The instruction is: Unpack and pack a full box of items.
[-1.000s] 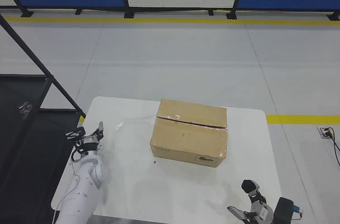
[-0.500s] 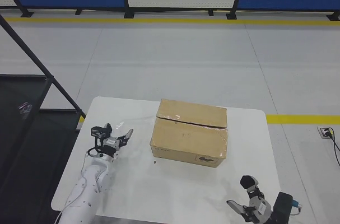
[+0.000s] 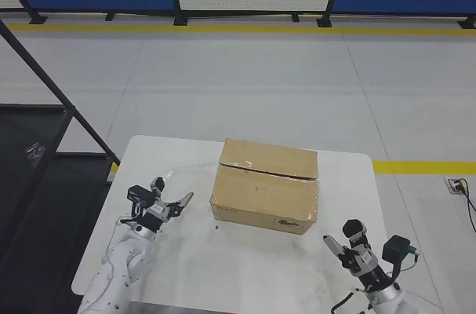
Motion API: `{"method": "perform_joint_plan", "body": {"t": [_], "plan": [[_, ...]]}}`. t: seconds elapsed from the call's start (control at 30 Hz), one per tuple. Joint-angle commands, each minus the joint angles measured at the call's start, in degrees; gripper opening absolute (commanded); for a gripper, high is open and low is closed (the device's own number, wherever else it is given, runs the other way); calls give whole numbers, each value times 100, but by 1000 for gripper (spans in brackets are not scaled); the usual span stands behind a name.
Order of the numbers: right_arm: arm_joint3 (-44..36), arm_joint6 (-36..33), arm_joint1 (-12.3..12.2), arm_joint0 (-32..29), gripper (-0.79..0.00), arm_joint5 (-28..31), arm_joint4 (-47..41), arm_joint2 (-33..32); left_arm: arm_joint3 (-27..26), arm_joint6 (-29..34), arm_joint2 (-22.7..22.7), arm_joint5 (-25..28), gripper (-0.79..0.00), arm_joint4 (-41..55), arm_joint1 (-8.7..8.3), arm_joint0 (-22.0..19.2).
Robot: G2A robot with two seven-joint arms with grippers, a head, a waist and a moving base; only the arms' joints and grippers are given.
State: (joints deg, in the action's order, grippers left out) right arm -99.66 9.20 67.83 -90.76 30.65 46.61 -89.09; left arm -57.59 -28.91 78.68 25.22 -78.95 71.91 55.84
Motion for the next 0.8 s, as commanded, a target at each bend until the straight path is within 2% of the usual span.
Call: {"method": "perform_joint_plan", "body": {"t": [0.0,0.07,0.1,0.13,0.2,0.4,0.5,0.6,0.77], "plan": [[0,-1,0,0,0,-2,-1,0,9,-1,-8,3,0,-4,2,-9],[3,-35,6,40,0,-99,-6,24,9,-1,-8,3,0,-4,2,-9],[42,-112,26,202,0,-348,-110,103,-9,11,-8,-21,0,1,3,-1],[151,-202,58,436,0,-661,-370,212,-108,58,-26,-109,0,0,9,19],[423,-540,127,980,0,-860,-1254,514,-322,62,-67,-147,0,22,18,56],[1949,-586,350,2775,0,-1709,-3032,950,-625,-238,201,169,0,282,-53,305],[2779,-399,474,3470,0,-1843,-3739,1130,-637,-350,417,502,0,523,-106,454],[2867,-378,481,3539,0,-1883,-3721,1146,-585,-321,599,713,0,735,-150,567],[2867,-378,481,3539,0,-1883,-3721,1146,-492,94,667,-189,0,917,-121,573]]}}
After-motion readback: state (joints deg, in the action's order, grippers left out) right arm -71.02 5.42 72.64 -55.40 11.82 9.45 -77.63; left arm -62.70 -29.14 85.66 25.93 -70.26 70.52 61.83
